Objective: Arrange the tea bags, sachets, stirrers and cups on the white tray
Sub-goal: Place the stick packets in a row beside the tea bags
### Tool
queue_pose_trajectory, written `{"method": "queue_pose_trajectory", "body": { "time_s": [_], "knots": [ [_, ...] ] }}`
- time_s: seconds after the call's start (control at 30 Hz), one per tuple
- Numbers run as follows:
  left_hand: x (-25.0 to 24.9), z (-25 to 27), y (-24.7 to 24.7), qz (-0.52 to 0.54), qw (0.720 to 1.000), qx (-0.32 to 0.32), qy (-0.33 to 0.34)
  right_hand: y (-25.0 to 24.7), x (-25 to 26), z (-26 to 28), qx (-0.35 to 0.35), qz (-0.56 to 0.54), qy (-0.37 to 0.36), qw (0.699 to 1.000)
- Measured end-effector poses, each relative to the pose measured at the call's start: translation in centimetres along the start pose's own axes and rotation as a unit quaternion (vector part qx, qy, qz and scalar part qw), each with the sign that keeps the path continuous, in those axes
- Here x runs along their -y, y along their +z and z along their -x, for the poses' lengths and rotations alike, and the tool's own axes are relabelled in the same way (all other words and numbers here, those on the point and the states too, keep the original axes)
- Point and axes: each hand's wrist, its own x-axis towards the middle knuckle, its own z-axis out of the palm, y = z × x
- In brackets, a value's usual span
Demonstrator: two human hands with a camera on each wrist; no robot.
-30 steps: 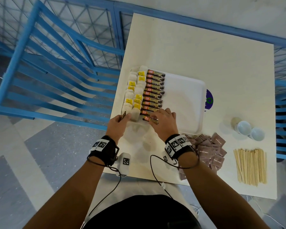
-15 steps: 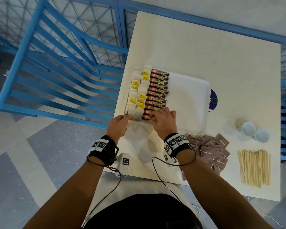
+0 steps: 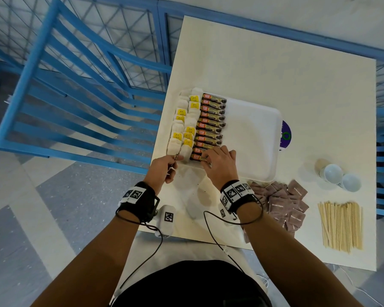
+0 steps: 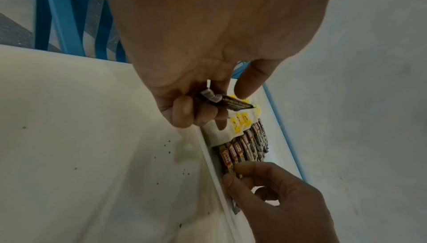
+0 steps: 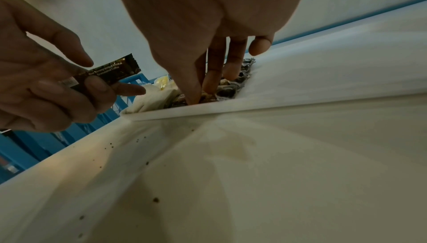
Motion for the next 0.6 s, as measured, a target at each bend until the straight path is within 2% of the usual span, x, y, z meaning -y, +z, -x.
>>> {"method": "queue_pose_trajectory", "body": {
  "time_s": [0.23,0.33,0.4,0.5,0.6],
  "knots": [
    [0.1,0.0,0.3,-0.035,0.999,-0.001,-0.004,-0.1,-0.2,0.2,-0.009,-0.007,-0.007,1.0],
    [0.6,-0.1,0.1,-0.082,0.996,0.019,0.035,-0.6,0.2,0.2,-0.023,-0.031,-0.013,0.999],
    [1.0,0.0,0.0,-0.129,0.988,0.04,0.071,-1.2,0.7,0.3,-0.014,-0.114,-0.005,0.993],
    [1.0,0.1,0.2,-0.134,0.986,0.045,0.087,-2.1,1.8,0.2,0.048,-0.277,0.056,0.958],
    [0.9,0.3,0.6,-0.113,0.989,0.046,0.088,-2.8,2.2,-0.1,0.082,-0.331,0.092,0.936]
  ]
}}
